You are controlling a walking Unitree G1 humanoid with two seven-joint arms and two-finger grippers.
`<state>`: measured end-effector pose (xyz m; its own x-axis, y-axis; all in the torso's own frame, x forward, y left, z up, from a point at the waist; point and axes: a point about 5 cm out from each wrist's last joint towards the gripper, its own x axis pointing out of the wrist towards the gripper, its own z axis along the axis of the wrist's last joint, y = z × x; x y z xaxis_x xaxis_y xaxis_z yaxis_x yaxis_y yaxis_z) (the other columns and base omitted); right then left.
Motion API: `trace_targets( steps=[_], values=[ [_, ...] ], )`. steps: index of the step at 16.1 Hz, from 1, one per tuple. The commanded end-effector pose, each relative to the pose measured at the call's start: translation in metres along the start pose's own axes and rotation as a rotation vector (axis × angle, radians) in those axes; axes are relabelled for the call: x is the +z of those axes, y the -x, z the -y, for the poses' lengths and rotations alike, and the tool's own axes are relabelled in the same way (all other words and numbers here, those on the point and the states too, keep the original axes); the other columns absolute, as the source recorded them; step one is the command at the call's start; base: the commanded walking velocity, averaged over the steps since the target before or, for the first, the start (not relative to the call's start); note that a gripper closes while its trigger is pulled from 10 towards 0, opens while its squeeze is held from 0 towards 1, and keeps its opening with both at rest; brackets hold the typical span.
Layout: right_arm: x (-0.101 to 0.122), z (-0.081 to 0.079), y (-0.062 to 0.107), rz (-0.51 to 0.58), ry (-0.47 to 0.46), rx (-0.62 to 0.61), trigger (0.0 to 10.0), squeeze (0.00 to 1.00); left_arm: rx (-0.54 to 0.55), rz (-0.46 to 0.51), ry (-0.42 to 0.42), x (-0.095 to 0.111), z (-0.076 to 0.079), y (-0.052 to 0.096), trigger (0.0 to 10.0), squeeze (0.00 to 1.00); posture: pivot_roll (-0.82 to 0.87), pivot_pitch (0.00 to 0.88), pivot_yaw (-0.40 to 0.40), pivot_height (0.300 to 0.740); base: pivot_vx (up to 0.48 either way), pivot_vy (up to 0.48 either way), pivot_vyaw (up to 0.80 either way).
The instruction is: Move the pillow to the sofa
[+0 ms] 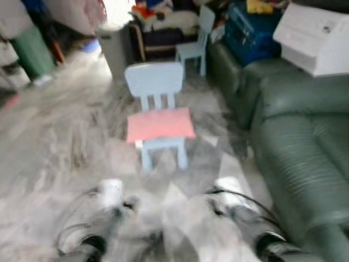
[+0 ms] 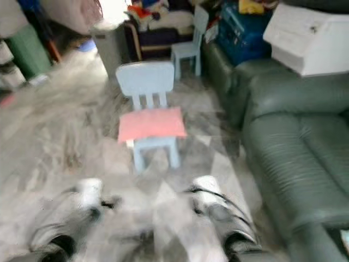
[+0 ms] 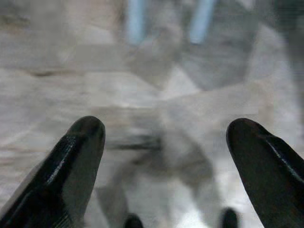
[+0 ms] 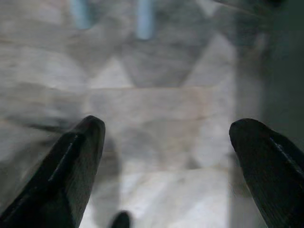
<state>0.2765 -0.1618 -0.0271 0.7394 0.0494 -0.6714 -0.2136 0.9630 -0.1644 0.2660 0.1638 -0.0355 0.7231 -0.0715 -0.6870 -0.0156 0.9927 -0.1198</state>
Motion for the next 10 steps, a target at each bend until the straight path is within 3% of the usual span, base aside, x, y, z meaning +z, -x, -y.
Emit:
trace_targets(
  steps=[1,5,10],
  values=[
    [0.011,-0.016,-0.002,0.028,-0.013,0.038,10.0,0.00,0.053,0.002,0.007,0.003,-0.021,0.003,10.0,0.00,0.01,0.000,0.048,0.740,0.435,0.000,0.00],
    [0.011,-0.016,-0.002,0.027,-0.016,0.037,10.0,0.00,0.122,-0.010,0.040,-0.002,-0.035,0.006,10.0,0.00,0.01,0.000,0.048,0.740,0.429,0.000,0.00],
    [0.010,-0.016,-0.002,0.024,-0.020,0.043,10.0,0.00,0.174,-0.069,0.007,-0.019,-0.052,0.013,10.0,0.00,0.02,0.000,0.046,0.740,0.374,0.296,0.00]
  ],
)
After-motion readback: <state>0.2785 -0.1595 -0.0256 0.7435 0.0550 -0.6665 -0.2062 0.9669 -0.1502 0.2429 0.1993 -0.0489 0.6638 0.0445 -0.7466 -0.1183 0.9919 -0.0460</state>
